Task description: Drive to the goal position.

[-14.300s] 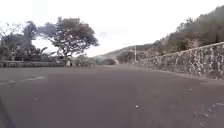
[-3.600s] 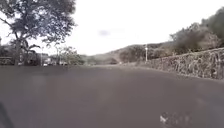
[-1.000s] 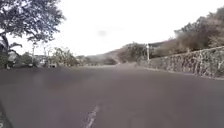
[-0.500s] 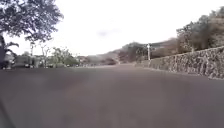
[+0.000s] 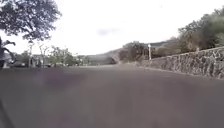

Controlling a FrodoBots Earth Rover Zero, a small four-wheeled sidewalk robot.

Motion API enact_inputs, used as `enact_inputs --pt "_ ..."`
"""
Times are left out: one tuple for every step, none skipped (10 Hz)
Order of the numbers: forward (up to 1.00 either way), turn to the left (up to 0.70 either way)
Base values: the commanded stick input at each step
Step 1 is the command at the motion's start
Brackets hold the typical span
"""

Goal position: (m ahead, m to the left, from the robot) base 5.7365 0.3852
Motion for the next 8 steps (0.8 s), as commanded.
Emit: enact_inputs --pt "1.00 0.00" --pt "1.00 0.00" --pt "1.00 0.00" --pt "1.00 0.00" --pt "1.00 0.00" --pt "1.00 0.00" --pt "1.00 0.00" --pt "1.00 0.00"
